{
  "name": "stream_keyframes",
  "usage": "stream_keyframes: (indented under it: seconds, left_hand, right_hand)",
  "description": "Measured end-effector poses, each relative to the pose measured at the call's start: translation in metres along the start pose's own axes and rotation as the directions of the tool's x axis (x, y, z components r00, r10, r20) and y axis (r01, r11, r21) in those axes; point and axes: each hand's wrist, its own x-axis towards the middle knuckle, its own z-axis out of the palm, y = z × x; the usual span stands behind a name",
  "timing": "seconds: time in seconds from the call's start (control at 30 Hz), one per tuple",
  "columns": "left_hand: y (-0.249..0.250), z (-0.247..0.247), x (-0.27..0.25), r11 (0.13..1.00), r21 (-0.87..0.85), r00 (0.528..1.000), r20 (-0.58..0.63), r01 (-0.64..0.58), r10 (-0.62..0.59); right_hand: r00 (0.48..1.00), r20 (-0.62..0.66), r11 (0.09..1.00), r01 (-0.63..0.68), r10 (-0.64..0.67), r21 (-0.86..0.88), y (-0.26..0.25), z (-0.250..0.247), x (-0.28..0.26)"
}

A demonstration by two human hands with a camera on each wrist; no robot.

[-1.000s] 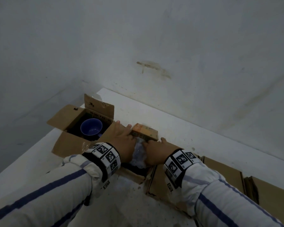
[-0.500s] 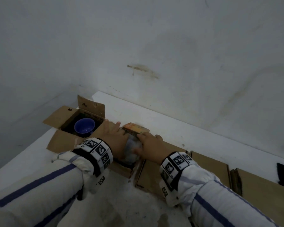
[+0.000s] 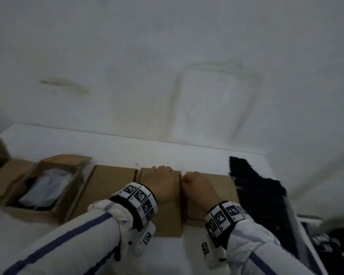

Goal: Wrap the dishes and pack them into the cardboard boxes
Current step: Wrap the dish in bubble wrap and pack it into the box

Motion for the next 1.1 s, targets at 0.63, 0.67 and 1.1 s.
stream_keyframes:
  seconds: [0.63, 0.67, 1.1]
  left_hand:
    - [0.159, 0.074, 0.094, 0.995, -0.033, 0.995, -0.031, -0.097, 0.096]
    - [0.159, 0.075, 0.094, 0.995, -0.038, 0.995, -0.045, -0.095, 0.093]
    - [0.165, 0.067, 0.100, 0.964, -0.238, 0.992, -0.063, -0.122, 0.110]
  right_hand:
    - [0.906, 0.042, 0.898, -0.410, 0.421, -0.163, 0.203, -0.021, -0.057]
    - [0.909, 0.036, 0.898, -0.403, 0.415, -0.178, 0.203, -0.020, -0.057]
    - [0.894, -0.129, 0.889, -0.394, 0.430, 0.231, 0.208, -0.062, -0.052]
